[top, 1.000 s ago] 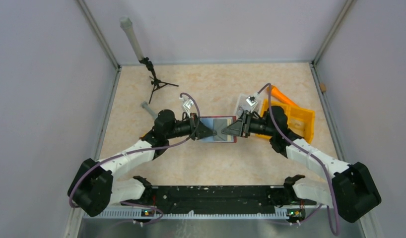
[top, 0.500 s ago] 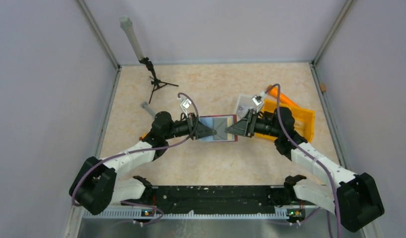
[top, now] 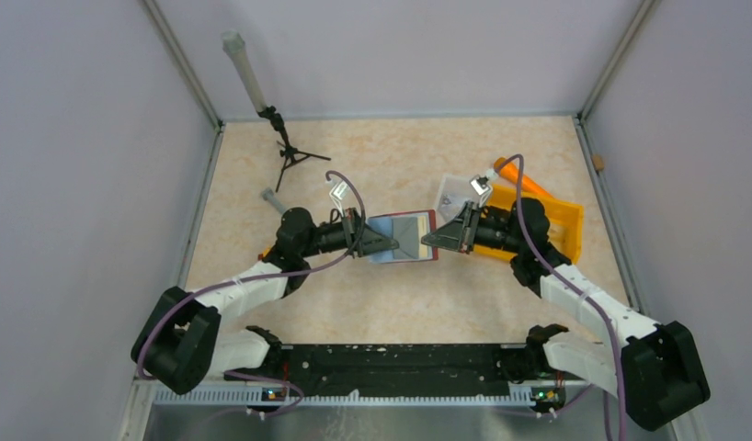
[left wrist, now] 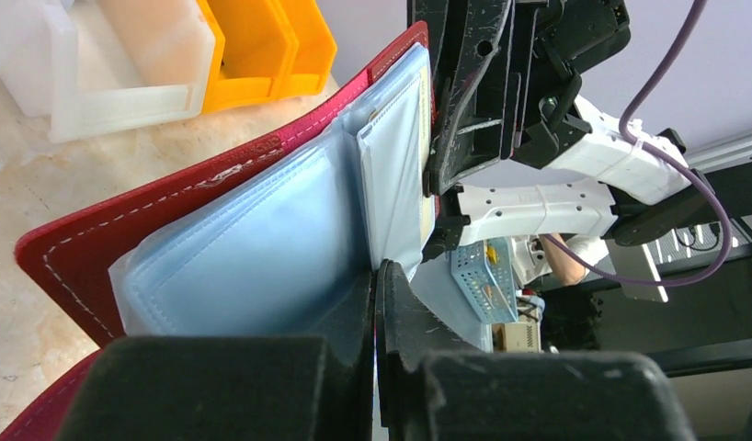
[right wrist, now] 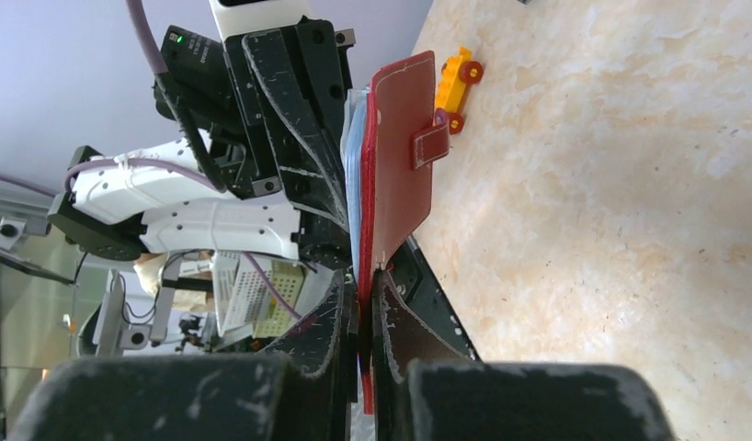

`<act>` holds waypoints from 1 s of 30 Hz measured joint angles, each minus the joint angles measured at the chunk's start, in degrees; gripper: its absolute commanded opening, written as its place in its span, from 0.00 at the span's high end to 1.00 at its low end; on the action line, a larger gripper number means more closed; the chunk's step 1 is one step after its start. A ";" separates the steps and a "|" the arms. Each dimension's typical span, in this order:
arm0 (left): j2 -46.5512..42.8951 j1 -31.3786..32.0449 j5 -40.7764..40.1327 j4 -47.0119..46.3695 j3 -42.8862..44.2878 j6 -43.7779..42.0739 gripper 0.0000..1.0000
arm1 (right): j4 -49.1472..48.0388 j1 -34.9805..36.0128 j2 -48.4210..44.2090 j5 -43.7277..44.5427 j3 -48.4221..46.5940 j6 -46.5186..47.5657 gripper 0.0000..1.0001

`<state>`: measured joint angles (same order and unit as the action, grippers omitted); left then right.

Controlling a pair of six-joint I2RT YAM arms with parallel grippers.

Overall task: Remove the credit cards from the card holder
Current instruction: Remove the credit card from the card holder.

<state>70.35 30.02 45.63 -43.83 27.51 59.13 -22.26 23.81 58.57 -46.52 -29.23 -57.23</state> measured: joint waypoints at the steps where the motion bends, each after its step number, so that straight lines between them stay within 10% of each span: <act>1: 0.00 -0.04 0.02 -0.07 0.00 0.13 0.95 | -0.02 0.02 0.00 -0.02 0.00 -0.04 1.00; 5: -0.35 -0.26 -0.33 1.88 0.02 -2.10 0.51 | 3.21 0.02 -0.02 0.52 -0.72 1.62 1.00; 9: -2.16 -0.68 -5.01 14.99 1.57 -8.76 0.27 | 19.74 0.04 -0.02 6.84 -7.37 9.75 1.00; 20: -3.34 -0.55 -14.01 31.10 4.20 -18.36 0.18 | 57.37 14.53 10.23 44.44 -38.05 31.34 1.00; 30: -3.32 2.56 -15.45 30.91 4.81 -18.84 0.11 | 69.05 21.40 20.44 59.17 -46.58 37.11 1.00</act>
<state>67.02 32.58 30.17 -12.93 32.32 40.29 46.78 45.21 79.00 12.64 -75.81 -20.12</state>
